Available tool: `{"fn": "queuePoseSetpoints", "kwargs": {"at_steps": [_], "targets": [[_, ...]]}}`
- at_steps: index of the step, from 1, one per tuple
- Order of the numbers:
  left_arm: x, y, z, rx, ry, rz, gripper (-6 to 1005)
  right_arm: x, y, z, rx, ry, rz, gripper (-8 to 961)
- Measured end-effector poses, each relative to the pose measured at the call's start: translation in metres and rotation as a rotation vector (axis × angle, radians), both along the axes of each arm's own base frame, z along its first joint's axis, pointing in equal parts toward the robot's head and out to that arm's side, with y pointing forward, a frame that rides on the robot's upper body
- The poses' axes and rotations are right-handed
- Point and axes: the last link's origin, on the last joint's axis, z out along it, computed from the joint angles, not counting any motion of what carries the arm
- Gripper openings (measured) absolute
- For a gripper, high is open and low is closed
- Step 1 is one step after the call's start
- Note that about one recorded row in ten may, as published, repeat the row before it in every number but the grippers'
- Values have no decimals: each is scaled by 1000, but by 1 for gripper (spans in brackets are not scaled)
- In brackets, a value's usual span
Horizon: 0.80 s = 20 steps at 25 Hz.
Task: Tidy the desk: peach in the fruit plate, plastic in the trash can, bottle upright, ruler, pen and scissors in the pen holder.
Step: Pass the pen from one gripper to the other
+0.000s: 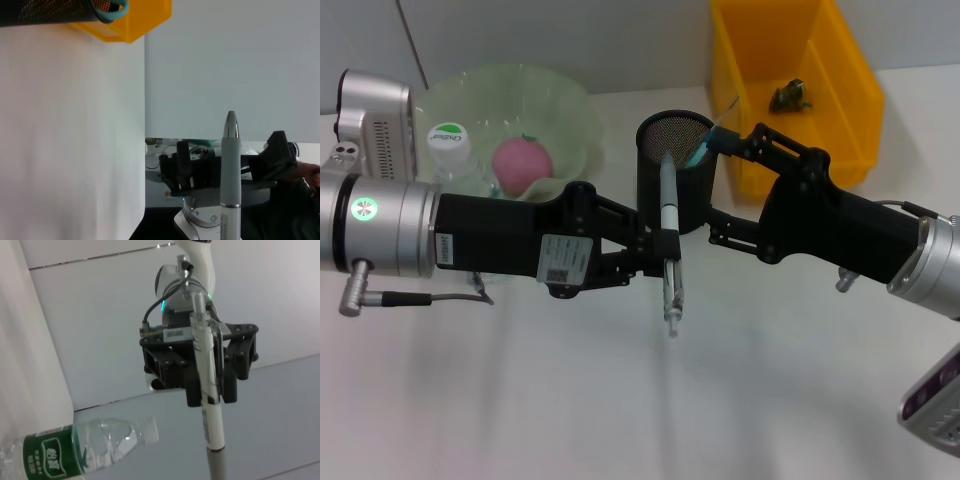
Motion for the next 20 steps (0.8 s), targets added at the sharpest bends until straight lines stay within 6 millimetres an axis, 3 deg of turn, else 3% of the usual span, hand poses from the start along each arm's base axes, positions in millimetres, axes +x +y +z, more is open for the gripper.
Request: {"fn": "queuePoseSetpoints", "kwargs": {"at_steps": [20], "targets": [[-4,-7,0,-44,-5,-2,186,1,-26,-2,-22,1,119,766]]}}
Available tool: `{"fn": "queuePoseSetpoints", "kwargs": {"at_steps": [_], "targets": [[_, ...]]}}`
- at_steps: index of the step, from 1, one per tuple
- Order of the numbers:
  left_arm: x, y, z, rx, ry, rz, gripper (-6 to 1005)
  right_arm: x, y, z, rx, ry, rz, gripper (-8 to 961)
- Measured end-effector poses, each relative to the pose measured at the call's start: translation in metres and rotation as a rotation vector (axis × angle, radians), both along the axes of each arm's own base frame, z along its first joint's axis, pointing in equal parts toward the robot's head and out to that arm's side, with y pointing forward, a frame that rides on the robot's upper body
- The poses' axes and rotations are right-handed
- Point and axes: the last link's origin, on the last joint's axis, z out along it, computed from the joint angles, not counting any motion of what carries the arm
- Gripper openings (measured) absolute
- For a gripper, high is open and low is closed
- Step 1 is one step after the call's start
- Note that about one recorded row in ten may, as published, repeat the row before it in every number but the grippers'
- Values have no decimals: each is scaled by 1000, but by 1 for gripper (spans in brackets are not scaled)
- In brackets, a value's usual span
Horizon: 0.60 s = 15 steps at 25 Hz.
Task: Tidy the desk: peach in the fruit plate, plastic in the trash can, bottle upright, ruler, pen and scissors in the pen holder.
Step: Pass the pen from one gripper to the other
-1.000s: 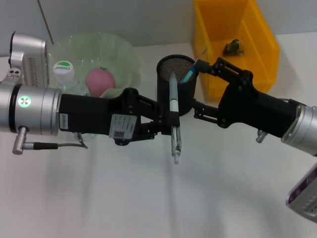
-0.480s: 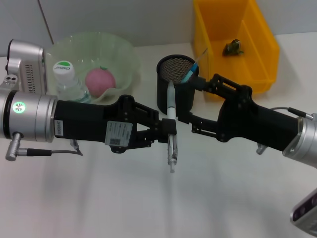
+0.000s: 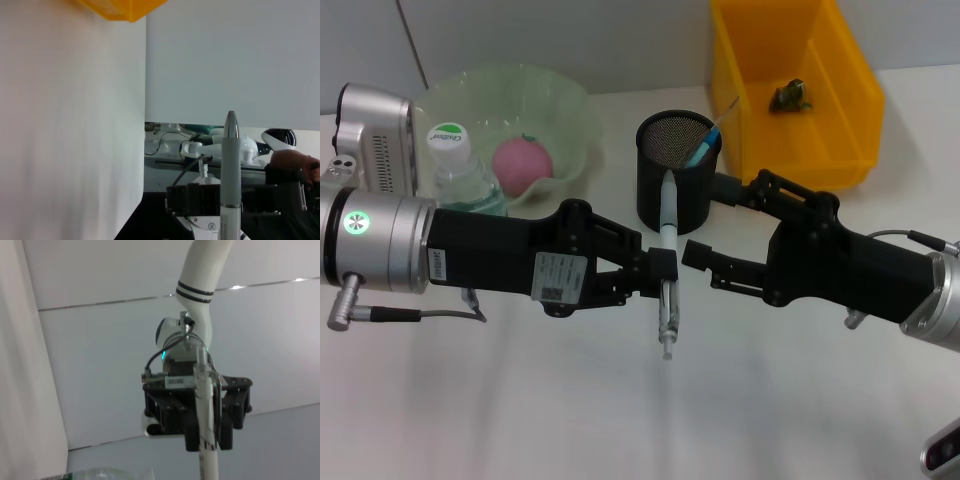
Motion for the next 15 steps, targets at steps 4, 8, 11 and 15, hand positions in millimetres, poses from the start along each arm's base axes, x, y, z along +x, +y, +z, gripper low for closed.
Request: {"fn": "queuePoseSetpoints", "kwargs": {"at_steps": [4,8,11,15], "targets": [[1,0,0,-1,1,-2,189,0,-1,-2,-8,-6,9,759],[1,0,-1,-3,2,-4,191,-1,-2,-3,-8,-12,17,753],[2,0,-1,-7,6,-8,193,-1,-3,-4,-13,-13,21,748],[2,0,-1,-7,6,-8,195,-2,-4,-5,-22,-17,27,741]]}}
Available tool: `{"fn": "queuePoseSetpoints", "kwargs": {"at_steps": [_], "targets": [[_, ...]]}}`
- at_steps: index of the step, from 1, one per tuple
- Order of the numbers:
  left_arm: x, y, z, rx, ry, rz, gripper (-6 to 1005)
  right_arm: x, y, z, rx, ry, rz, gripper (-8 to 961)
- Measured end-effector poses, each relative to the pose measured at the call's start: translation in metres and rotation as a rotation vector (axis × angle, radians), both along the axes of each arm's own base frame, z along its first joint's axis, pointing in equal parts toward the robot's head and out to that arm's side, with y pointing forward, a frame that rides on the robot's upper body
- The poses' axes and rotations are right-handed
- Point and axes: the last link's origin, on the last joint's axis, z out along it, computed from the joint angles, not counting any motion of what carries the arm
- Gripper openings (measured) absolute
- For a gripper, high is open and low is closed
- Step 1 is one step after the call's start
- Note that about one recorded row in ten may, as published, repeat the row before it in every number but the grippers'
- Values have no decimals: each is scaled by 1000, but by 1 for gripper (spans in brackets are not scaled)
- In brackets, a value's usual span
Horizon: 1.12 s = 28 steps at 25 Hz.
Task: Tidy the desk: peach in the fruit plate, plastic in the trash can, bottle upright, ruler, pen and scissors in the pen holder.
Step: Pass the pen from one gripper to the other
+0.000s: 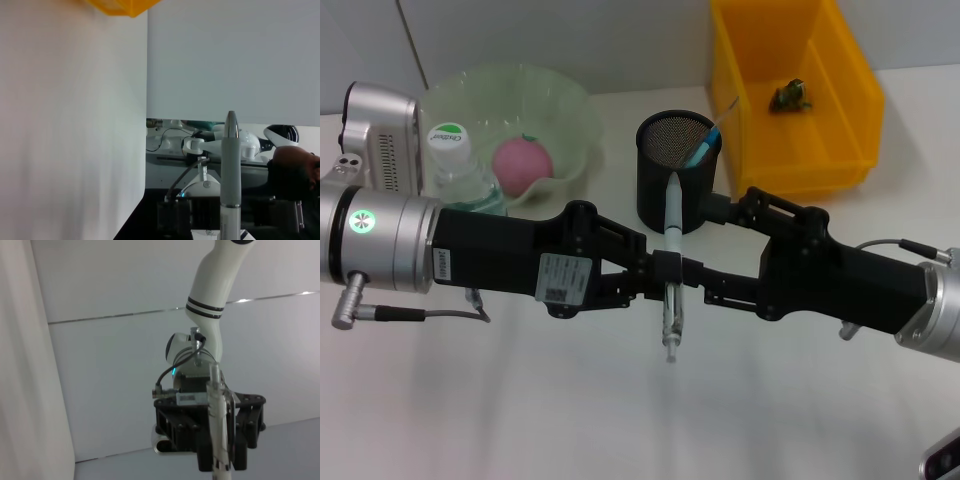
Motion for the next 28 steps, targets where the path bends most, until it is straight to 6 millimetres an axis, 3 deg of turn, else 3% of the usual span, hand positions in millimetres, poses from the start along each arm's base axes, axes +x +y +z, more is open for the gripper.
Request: {"fn": "queuePoseSetpoints", "kwargs": {"at_steps": [11,16,24,28], "targets": [[-1,-2,-3,-14,9,5,201,-3,-1,-4,-7,-7,22,723],[-1,-1,-3,-14,10,4,204,-4,0,-5,-9,-13,24,478],[1,-1,-4,-16,9,-2,208,-5,0,-7,-18,-16,30,376],[2,0,-4,-17,9,-4,210,-5,0,-7,-20,-17,30,378]]}}
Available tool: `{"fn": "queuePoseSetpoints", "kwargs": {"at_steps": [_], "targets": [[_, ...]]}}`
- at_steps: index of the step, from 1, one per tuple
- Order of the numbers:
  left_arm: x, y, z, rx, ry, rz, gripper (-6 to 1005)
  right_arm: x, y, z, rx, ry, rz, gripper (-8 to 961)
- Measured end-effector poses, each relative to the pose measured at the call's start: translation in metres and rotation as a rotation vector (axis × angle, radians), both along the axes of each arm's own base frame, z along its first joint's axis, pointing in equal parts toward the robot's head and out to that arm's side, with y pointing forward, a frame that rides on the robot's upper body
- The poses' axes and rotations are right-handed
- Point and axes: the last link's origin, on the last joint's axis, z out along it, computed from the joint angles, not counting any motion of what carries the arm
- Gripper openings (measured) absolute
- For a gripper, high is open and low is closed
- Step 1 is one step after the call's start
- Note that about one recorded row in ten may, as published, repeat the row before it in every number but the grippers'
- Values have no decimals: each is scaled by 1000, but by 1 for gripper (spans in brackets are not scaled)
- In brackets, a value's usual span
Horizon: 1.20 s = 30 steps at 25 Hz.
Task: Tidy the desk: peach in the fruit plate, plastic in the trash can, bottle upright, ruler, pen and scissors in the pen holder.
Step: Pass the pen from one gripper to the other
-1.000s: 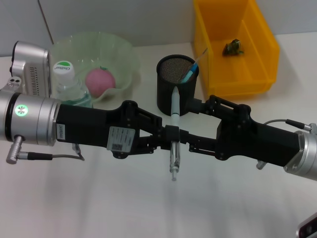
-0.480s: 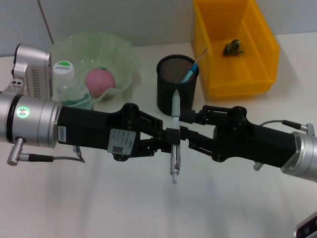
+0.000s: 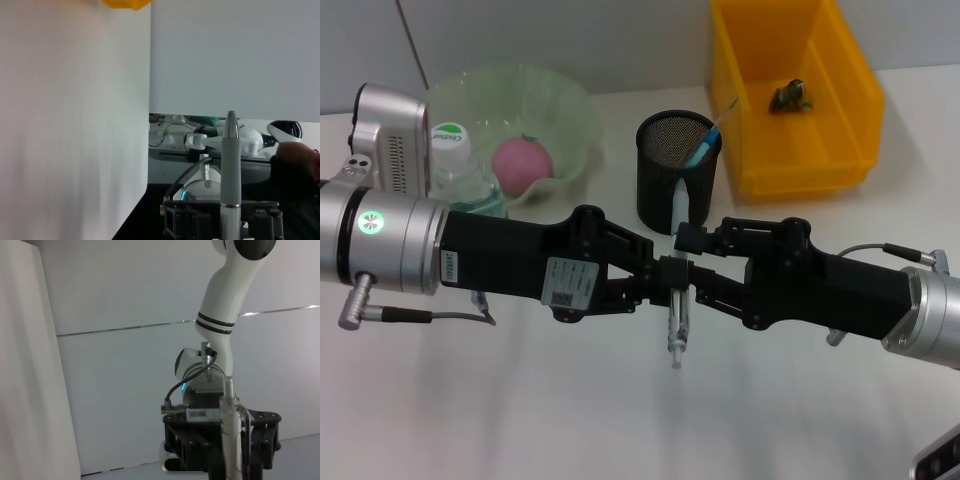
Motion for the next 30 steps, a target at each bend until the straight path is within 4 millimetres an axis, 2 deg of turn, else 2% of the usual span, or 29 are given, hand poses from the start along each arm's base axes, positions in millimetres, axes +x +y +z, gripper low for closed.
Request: {"fn": "queuePoseSetpoints", "kwargs": {"at_steps": [8,13,30], "targets": [[0,0,0,-2,2,-1,215,1,-1,0,-4,-12,5,309],[0,0,0,-2,3,-1,218,2,-1,0,-2,-16,9,137],[-4,2,0,10,39,-13,227,2,-1,-1,-6,-24,14,134]]}}
